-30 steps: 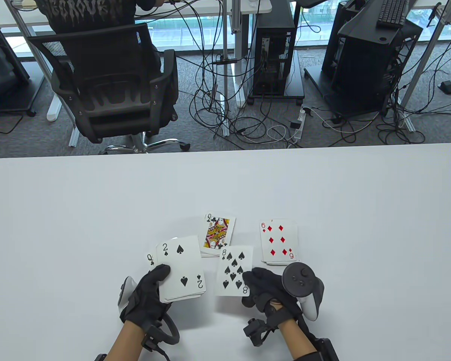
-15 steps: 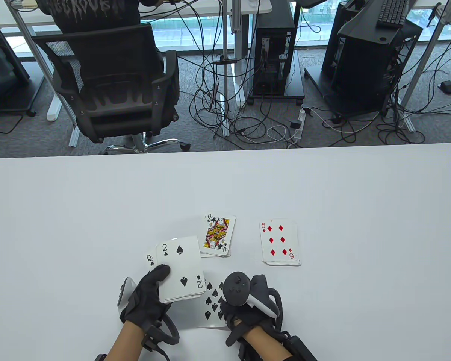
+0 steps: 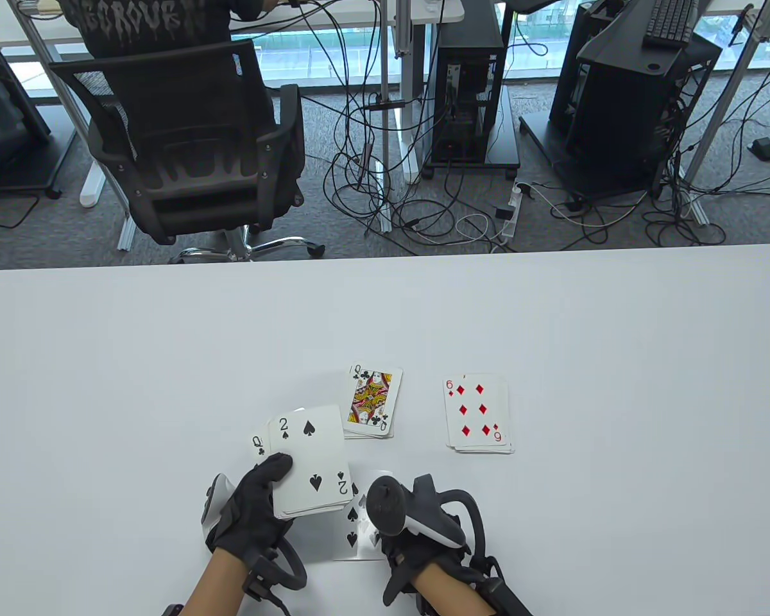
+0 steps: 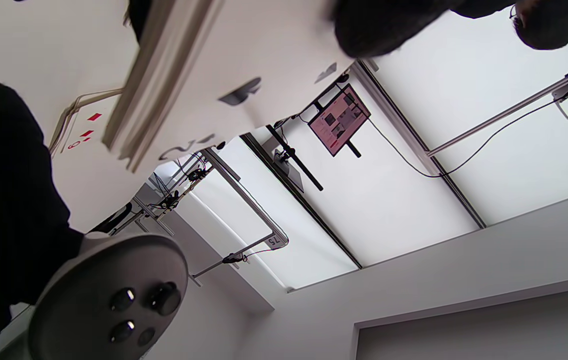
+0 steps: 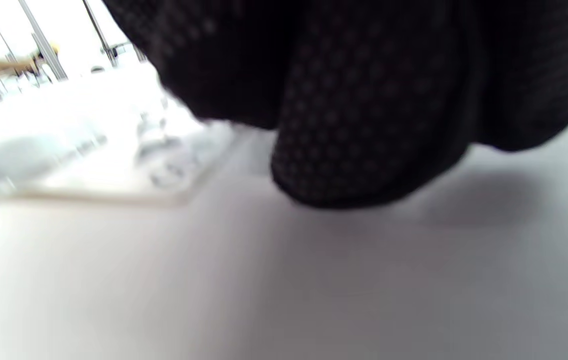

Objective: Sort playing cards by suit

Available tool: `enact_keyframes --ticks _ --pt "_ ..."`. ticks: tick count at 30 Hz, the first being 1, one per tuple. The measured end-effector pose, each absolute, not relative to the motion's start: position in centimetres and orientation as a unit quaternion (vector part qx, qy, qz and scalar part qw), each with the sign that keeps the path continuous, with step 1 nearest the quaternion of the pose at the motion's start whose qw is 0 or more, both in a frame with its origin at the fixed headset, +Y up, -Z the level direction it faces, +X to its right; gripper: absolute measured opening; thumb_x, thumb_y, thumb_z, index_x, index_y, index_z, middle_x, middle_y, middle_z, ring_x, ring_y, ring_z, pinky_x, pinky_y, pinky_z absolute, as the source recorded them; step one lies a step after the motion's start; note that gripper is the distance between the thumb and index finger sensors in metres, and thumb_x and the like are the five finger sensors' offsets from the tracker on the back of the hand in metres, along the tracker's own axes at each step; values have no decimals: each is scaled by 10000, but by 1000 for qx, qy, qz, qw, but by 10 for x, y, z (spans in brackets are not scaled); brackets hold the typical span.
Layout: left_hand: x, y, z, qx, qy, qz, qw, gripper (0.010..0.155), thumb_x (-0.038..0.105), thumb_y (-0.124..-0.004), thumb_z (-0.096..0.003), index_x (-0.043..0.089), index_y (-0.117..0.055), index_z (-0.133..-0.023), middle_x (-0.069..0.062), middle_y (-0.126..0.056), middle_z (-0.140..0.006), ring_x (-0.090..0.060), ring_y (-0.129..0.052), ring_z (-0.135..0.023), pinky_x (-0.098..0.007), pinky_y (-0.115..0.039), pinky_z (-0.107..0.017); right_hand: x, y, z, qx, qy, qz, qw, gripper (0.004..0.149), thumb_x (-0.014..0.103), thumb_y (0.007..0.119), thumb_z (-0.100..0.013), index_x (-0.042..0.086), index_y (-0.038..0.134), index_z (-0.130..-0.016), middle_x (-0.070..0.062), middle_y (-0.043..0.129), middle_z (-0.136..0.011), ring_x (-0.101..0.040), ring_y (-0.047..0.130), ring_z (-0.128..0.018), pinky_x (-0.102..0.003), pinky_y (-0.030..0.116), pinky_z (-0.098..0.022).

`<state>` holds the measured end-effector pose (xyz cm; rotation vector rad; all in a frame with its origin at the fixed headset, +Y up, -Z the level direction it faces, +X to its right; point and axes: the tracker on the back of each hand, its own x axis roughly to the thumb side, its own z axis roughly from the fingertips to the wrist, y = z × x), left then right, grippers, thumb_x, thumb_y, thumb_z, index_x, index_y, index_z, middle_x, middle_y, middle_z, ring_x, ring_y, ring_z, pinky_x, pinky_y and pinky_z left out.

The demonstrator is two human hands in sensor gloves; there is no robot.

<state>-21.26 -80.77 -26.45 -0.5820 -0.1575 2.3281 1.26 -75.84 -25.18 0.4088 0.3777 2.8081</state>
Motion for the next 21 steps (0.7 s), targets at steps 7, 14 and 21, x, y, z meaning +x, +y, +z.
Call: enact_keyframes --ticks 7,14,21 --pt "-208 -808 -263 -241 -71 893 373 585 467 -646 -640 323 -315 -1100 38 -504 -1132 -214 -699 -1003 -390 -680 -721 32 -726 -246 177 -45 903 390 505 276 641 -557 -183 707 -754 -114 936 -408 -324 983 -307 -523 837 -325" --pt "-198 -807 -259 -260 -89 880 388 584 463 -649 -639 322 -318 -1099 34 -504 -1131 -218 -697 -1002 -394 -677 -721 31 -726 -240 188 -67 889 412 684 423 636 -559 -203 598 -832 -159 884 -549 -373 945 -438 -562 797 -398" --pt "-187 -808 -254 -284 -102 868 394 585 461 -652 -638 320 -320 -1098 32 -507 -1130 -222 -698 -999 -397 -676 -719 27 -731 -238 169 -55 882 437 666 436 731 -504 -148 601 -796 -78 869 -484 -293 959 -369 -506 832 -356"
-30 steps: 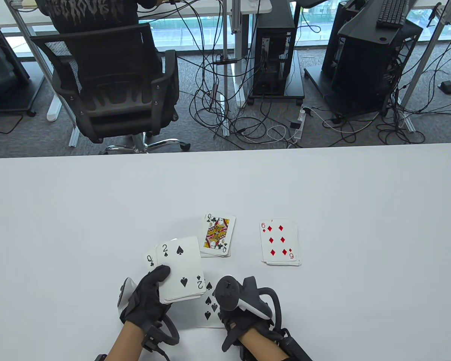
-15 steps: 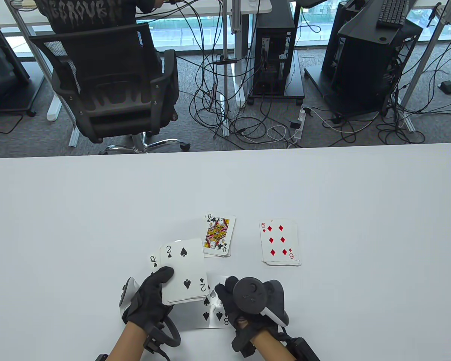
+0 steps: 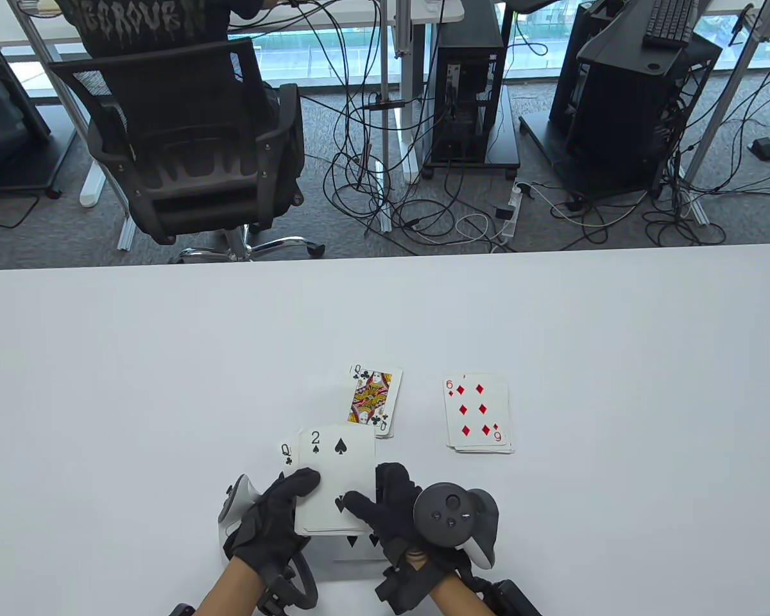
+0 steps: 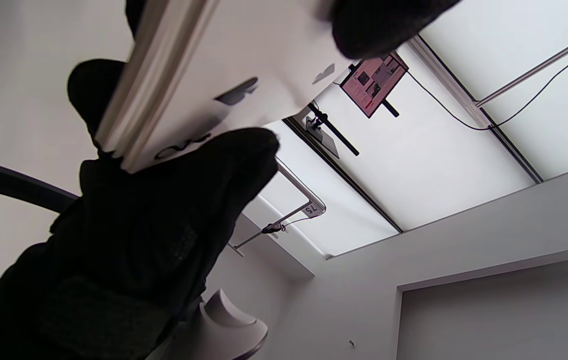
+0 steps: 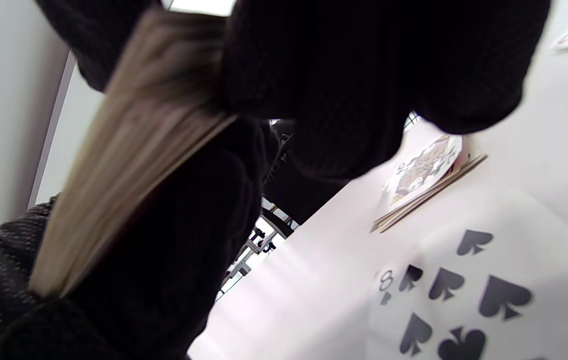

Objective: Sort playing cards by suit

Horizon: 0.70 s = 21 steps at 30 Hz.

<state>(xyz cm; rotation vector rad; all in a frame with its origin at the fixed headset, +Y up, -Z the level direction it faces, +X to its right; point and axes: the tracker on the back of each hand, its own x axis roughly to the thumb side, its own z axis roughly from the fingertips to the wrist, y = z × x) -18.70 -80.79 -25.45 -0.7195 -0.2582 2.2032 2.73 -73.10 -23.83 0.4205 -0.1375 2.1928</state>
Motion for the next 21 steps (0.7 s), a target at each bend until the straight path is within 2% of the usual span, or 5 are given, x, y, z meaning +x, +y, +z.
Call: enact_keyframes --ticks 3,6,10,21 --pt "-185 -808 -254 -286 -105 863 402 586 460 -651 -637 319 -319 -1098 27 -502 -1131 -226 -694 -1001 -399 -675 -720 29 -732 -238 165 -68 885 430 593 380 750 -496 -145 651 -755 -54 888 -436 -265 975 -329 -487 851 -331" --pt "-183 -808 -253 -295 -113 862 396 592 459 -653 -635 315 -316 -1099 22 -499 -1132 -232 -693 -1001 -401 -676 -721 32 -733 -240 152 -59 869 467 511 327 752 -499 -136 703 -710 -46 907 -381 -255 984 -282 -478 862 -307" --pt "-180 -808 -253 -303 -123 863 385 601 456 -658 -634 306 -310 -1101 12 -494 -1131 -240 -691 -1000 -403 -687 -717 37 -734 -240 151 -53 851 500 411 251 700 -529 -131 740 -675 -44 921 -341 -251 989 -250 -472 868 -295" --pt "-183 -804 -255 -288 -122 882 352 587 446 -665 -630 302 -341 -1098 11 -534 -1119 -235 -732 -981 -382 -725 -698 58 -733 -245 106 -90 815 563 381 209 652 -542 -132 749 -682 -40 933 -358 -249 999 -266 -465 872 -306"
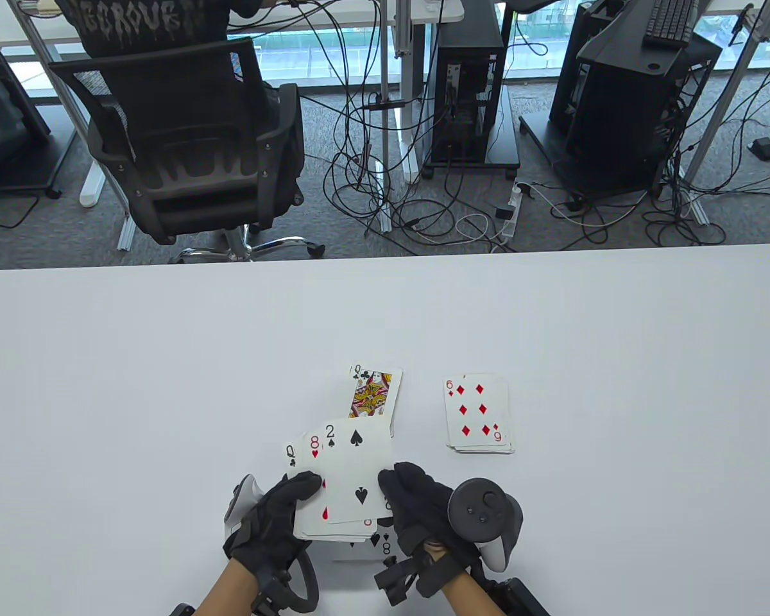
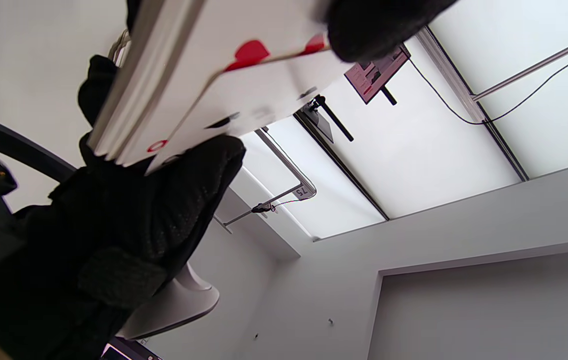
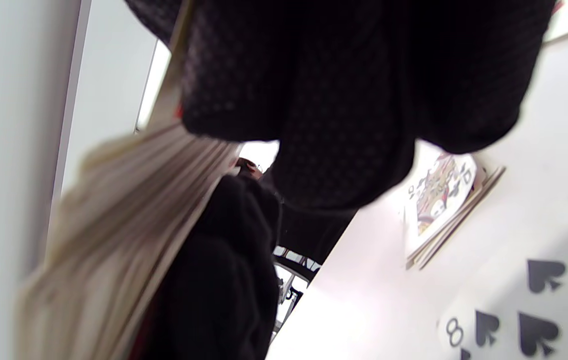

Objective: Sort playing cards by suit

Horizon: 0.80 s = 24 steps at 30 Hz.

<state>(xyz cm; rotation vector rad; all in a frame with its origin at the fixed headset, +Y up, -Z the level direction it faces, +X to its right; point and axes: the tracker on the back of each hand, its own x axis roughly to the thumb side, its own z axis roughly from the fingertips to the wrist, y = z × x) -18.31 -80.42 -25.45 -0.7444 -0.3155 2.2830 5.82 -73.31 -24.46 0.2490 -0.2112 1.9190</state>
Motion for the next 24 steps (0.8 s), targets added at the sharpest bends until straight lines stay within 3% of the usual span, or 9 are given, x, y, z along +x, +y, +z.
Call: enact_keyframes --ticks 10,19,24 --pt "-204 -799 -262 -229 -106 908 334 585 456 -656 -633 311 -331 -1097 21 -527 -1122 -224 -724 -988 -379 -716 -703 98 -740 -254 25 -121 796 593 388 215 651 -544 -136 749 -679 -29 931 -335 -223 998 -223 -446 881 -271" --pt "-214 -799 -264 -205 -89 915 337 585 464 -646 -637 318 -316 -1097 30 -513 -1127 -216 -712 -996 -378 -705 -711 55 -764 -255 88 56 884 456 431 210 672 -532 -188 742 -680 -15 939 -256 -194 996 -108 -417 896 -178" --pt "-213 -798 -263 -207 -82 913 342 585 466 -644 -637 319 -314 -1098 32 -510 -1128 -215 -707 -1000 -376 -702 -713 36 -765 -251 97 65 936 332 449 218 671 -535 -204 742 -673 5 934 -221 -172 991 -62 -396 902 -141"
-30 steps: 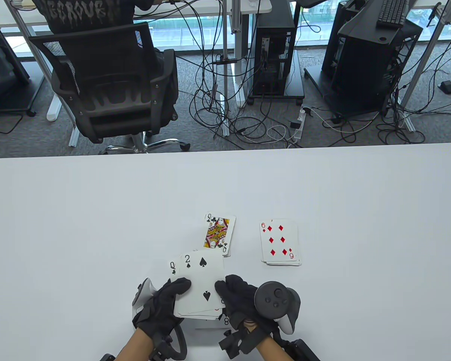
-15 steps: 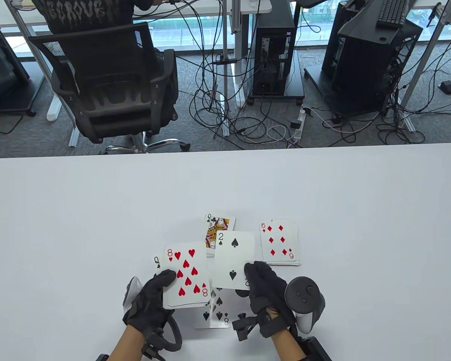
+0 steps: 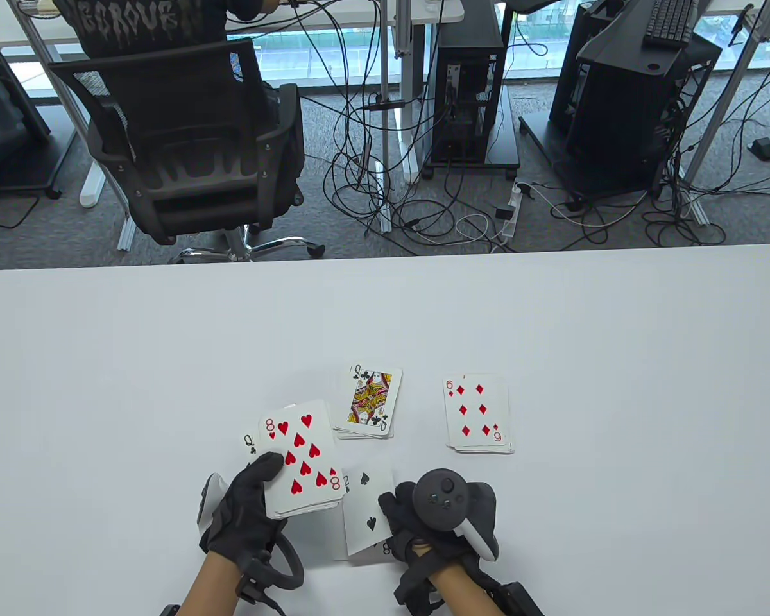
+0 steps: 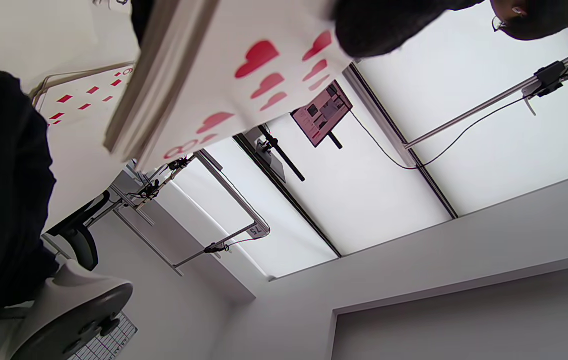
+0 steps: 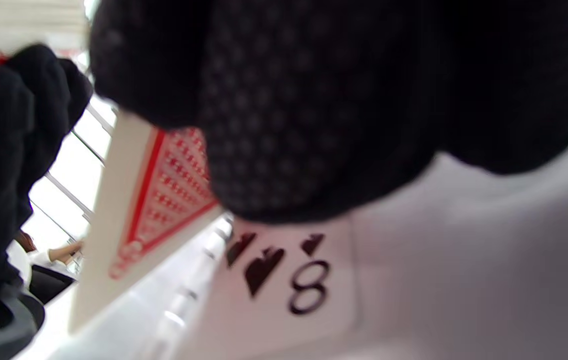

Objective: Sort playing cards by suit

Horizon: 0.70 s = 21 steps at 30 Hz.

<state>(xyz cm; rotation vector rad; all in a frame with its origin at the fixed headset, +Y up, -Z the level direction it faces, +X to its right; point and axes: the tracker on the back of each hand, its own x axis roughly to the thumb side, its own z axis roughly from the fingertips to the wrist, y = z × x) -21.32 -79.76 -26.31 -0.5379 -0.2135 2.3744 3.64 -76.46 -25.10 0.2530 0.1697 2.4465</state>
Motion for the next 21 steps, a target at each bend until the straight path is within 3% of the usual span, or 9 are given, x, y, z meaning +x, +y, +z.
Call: enact_keyframes --ticks 9,21 --pt "-212 -798 -262 -212 -74 911 346 586 465 -645 -637 318 -313 -1098 31 -508 -1128 -216 -705 -999 -380 -699 -713 18 -771 -247 112 123 970 178 503 257 657 -554 -225 732 -678 0 926 -202 -172 964 -17 -387 888 -110" --pt "-210 -799 -260 -222 -72 908 347 586 461 -647 -636 314 -317 -1097 27 -510 -1126 -220 -706 -997 -383 -698 -711 0 -774 -243 129 111 984 43 542 304 643 -564 -223 727 -661 -18 931 -211 -192 970 -35 -410 886 -128"
